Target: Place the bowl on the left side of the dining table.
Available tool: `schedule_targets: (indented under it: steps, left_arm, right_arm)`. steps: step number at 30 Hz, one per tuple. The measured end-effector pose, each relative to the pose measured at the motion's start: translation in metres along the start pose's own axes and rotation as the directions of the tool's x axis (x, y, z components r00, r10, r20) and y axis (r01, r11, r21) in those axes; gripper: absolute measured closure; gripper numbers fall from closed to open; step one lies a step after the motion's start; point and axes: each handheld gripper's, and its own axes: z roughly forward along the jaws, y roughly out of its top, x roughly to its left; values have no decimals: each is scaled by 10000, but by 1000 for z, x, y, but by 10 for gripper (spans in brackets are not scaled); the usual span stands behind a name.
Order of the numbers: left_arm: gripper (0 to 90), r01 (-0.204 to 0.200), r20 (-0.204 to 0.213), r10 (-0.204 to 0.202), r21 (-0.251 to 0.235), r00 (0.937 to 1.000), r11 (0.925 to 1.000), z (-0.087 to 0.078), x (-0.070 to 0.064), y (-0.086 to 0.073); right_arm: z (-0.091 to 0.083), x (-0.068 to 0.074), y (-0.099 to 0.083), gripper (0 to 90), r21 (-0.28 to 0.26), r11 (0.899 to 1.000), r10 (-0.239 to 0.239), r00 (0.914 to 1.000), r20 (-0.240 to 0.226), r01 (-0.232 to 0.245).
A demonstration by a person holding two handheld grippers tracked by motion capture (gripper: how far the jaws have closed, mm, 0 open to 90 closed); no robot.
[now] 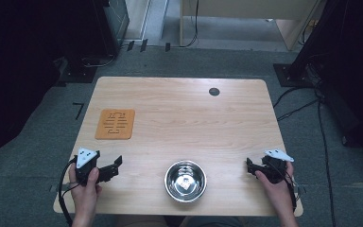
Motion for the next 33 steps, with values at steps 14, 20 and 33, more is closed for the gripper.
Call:
schedule_targets:
  steps: [14, 20, 33]
  left_arm:
    - [107, -137, 406, 134, 69, 9991, 9999, 3, -14, 0]
    - [107, -296, 516, 292, 74, 9982, 9995, 4, -21, 1]
    - [107, -435, 782, 425, 104, 9960, 9990, 7, -34, 0]
  right_arm:
    - [0, 0, 0, 124, -3, 10000, 0, 10000, 0, 0]
    - [0, 0, 0, 124, -3, 10000, 0, 10000, 0, 0]
    - [0, 0, 0, 124, -1, 10000, 0, 10000, -1, 0]
